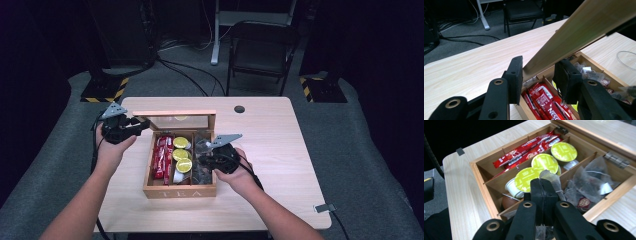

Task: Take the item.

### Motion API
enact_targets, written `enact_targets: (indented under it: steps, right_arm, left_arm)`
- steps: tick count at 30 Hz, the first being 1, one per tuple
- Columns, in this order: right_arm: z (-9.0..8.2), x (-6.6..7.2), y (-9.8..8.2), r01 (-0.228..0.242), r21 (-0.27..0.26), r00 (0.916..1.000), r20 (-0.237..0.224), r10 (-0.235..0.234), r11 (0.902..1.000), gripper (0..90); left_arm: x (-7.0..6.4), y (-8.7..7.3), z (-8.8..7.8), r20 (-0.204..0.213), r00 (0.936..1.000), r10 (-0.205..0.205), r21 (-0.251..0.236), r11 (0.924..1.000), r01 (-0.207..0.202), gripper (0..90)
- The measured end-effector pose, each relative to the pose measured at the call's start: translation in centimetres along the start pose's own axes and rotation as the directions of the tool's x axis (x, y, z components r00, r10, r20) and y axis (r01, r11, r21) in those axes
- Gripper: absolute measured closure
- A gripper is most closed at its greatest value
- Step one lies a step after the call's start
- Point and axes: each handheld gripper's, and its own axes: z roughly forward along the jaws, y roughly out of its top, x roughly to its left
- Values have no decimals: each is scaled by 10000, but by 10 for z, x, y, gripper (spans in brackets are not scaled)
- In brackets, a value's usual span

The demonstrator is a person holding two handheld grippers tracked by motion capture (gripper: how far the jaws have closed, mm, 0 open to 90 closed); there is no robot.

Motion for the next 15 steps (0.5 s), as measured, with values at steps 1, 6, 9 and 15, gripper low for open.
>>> enact_targets:
  steps: [1, 6, 9, 15]
  right_arm:
    - [-4, -3, 2, -91, -49, 10000, 34, 91, 9999, 900]
    - [-13, -10, 6, -132, -140, 9997, 179, 134, 9998, 900]
    - [-17, -13, 8, -142, -202, 9996, 249, 147, 9997, 900]
    - [-28, -20, 12, -189, -364, 9987, 466, 206, 9992, 900]
  left_arm:
    - [0, 0, 0, 2, 10000, -7, 7, 10000, 7, 590]
    - [0, 1, 0, -7, 10000, -22, 4, 10000, 22, 590]
    - [0, 1, 0, -8, 10000, -19, 15, 10000, 19, 590]
    - [0, 1, 0, -27, 10000, -38, 7, 10000, 38, 590]
